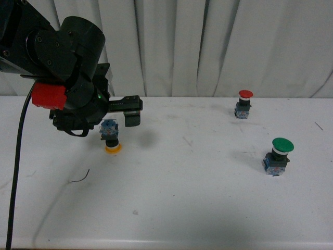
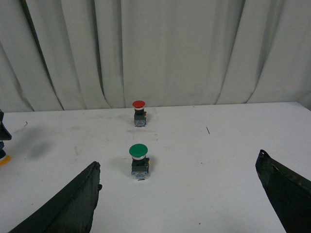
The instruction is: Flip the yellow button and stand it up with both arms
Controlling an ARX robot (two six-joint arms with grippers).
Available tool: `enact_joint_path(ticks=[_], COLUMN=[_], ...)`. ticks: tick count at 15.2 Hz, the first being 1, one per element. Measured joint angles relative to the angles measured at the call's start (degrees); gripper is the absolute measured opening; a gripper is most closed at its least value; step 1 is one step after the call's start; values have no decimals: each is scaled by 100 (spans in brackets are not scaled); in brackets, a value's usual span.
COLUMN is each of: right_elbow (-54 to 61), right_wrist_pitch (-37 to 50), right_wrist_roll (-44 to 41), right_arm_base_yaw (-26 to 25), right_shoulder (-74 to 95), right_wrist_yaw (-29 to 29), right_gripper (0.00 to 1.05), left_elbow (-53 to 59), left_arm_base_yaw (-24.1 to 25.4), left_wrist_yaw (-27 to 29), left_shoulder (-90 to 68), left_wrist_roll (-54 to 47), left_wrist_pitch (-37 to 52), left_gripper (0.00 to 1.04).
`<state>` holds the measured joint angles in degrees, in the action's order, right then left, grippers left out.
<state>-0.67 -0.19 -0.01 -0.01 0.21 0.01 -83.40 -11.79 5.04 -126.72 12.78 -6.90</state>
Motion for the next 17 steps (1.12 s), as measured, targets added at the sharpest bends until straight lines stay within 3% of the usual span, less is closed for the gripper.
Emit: enact_joint_path(ticks=[3,4,6,8,13,14,17], right_elbow=[0,0,0,0,0,0,0], right_wrist_pitch=[0,0,0,0,0,0,0], right_wrist_roll=[0,0,0,0,0,0,0], right_arm_base_yaw=[0,0,0,0,0,0,0], right_shoulder=[0,0,0,0,0,0,0], right_wrist_yaw=[0,0,0,0,0,0,0], right_gripper=[98,98,98,98,98,98,98], left_elbow=[2,7,-4,-22,90,957,2011], left_arm_base_yaw=[22,22,15,-22,-74,-85,-109], left_wrist_yaw=[144,146,140,138,-15,-929,-2144], left_shoulder=[-20,-22,-48,-85,105,1528,2883], left_wrist_roll=[-168,-197,-273,-273,-273,-164,310], left_wrist_pitch=[131,96,-7,-61,-35,627,1327], left_gripper=[98,92,58,36,33,33,33])
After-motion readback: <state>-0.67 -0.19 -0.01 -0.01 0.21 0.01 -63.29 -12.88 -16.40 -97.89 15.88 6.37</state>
